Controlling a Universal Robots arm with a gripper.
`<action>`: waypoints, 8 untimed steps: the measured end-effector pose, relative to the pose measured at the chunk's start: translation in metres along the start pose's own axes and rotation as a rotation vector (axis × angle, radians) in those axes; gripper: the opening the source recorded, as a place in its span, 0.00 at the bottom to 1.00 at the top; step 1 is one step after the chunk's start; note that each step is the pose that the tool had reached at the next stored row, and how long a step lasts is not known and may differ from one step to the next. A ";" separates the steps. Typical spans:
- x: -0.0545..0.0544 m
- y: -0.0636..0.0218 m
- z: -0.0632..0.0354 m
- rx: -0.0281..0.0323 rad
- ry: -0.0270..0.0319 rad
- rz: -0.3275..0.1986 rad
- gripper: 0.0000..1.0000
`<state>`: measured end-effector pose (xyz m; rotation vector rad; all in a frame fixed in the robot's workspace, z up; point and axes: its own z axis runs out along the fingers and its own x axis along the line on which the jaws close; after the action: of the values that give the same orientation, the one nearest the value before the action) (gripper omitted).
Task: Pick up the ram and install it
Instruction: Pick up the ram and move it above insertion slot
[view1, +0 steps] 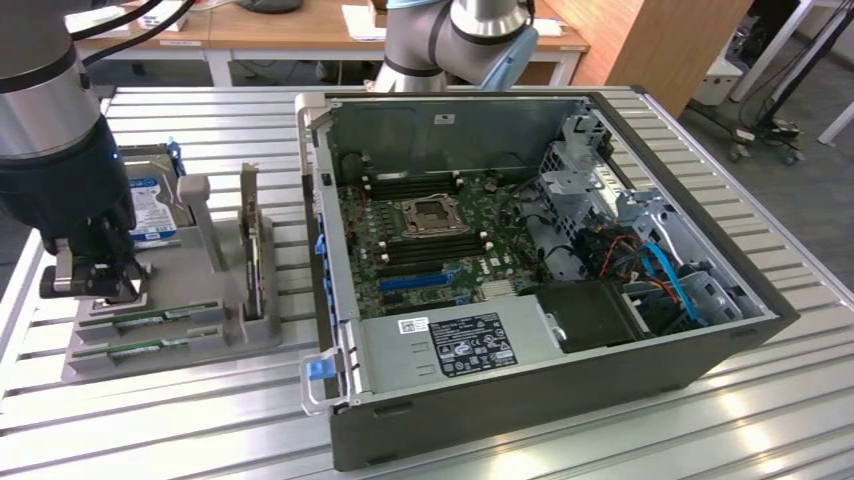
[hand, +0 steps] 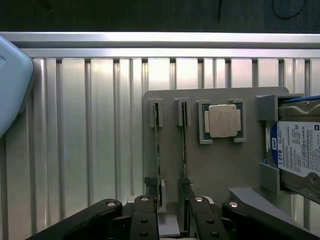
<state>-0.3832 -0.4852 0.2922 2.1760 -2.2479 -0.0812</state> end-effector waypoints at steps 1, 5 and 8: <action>0.000 0.0000 0.0001 0.0000 0.0000 0.000 0.31; 0.000 -0.0002 0.0042 0.0000 0.0000 0.000 0.31; 0.000 -0.0004 0.0080 0.0000 0.0000 0.000 0.31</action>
<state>-0.3832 -0.4852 0.2843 2.1762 -2.2478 -0.0812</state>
